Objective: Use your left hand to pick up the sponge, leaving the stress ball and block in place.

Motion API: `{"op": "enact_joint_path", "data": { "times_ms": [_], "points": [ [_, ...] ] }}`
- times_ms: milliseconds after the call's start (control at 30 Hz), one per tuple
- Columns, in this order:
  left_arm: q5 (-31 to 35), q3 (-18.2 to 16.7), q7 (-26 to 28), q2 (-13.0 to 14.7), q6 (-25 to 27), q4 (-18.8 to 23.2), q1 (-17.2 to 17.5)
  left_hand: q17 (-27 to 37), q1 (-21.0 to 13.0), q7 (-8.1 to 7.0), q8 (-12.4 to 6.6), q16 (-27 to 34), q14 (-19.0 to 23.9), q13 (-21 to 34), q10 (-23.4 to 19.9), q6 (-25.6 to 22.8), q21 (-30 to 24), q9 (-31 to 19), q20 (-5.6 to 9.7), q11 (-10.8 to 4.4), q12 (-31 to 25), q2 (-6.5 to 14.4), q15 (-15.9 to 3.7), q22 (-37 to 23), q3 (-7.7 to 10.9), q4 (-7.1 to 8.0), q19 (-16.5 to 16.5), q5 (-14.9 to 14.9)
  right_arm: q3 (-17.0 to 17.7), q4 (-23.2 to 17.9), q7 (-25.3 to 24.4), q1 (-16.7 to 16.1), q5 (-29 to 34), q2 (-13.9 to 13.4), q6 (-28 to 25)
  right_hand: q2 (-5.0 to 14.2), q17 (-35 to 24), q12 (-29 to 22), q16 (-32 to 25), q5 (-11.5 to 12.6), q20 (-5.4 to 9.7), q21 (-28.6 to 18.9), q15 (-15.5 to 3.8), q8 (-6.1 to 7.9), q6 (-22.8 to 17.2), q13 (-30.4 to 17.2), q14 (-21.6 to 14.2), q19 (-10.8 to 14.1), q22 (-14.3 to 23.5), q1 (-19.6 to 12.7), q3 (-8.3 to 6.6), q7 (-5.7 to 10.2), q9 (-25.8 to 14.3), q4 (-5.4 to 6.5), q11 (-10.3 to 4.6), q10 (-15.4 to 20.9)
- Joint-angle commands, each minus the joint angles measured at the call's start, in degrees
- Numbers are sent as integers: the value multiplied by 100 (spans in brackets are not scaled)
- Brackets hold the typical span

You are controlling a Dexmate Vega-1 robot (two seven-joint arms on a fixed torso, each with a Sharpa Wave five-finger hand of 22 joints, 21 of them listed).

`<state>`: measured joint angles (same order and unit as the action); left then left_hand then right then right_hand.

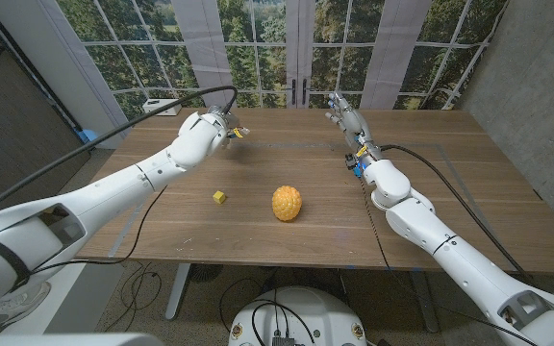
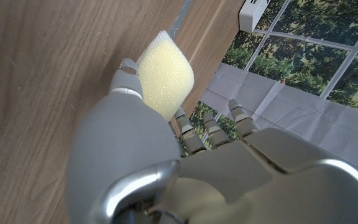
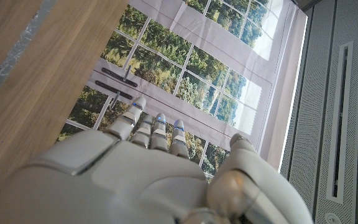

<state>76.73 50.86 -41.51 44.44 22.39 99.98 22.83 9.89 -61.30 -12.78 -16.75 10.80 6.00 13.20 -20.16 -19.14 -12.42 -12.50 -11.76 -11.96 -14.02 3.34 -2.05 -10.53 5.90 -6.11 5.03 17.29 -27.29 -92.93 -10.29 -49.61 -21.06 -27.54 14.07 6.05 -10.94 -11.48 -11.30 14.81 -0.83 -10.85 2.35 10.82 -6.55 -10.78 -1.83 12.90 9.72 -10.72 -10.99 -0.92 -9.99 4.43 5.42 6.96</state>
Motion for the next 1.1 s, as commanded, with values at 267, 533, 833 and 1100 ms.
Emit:
{"op": "enact_joint_path", "data": {
  "times_ms": [267, 533, 833, 1100],
  "points": [
    [576, -864, -758, 392, 32, 1575, 1076, -5, -71, 19, 44, -16, -27, 22, 21, 26, 31, -21, -15, -25, 28, 47, -584, -24, -68, -28, -17, -35, 30, -53, 179, 22, -184, -105, -135, -12, 0, 3, 0, -12, 6, -30, 2, -11, -14, -16, -50, 66, 10, -14, -30, 51, -30, -22, 12, 45],
    [791, -1162, -1010, 328, -65, 1935, 1421, -5, -75, 18, 61, -16, -27, 28, 17, 7, 36, -23, -12, -22, 41, 59, -600, -24, -94, -25, -19, -40, 74, -168, 210, -48, -225, -198, -139, -12, -1, 2, 0, -14, 7, -29, 0, -12, -11, -16, -54, 65, 10, -14, -30, 50, -30, -22, 15, 53],
    [1143, -1414, -1148, 266, -152, 2261, 1829, -5, -90, 18, 91, -18, -29, 35, 10, -1, 43, -25, -20, -21, 55, 60, -590, -24, -128, -30, -25, -47, 119, -232, 257, -123, -266, -272, -89, -13, -1, 3, -2, -18, 8, -29, -4, -11, -11, -16, -62, 69, 10, -14, -29, 49, -31, -23, 17, 55],
    [1500, -1552, -1414, 200, -309, 2567, 2129, -4, -115, 18, 115, -19, -33, 41, -3, -22, 48, -28, -24, -23, 65, 59, -596, -24, -162, -40, -31, -47, 154, -332, 279, -229, -291, -339, -44, -11, -1, 6, 2, -20, 8, -27, -4, -12, -7, -16, -58, 68, 10, -17, -31, 51, -31, -25, 12, 53]
  ]
}}
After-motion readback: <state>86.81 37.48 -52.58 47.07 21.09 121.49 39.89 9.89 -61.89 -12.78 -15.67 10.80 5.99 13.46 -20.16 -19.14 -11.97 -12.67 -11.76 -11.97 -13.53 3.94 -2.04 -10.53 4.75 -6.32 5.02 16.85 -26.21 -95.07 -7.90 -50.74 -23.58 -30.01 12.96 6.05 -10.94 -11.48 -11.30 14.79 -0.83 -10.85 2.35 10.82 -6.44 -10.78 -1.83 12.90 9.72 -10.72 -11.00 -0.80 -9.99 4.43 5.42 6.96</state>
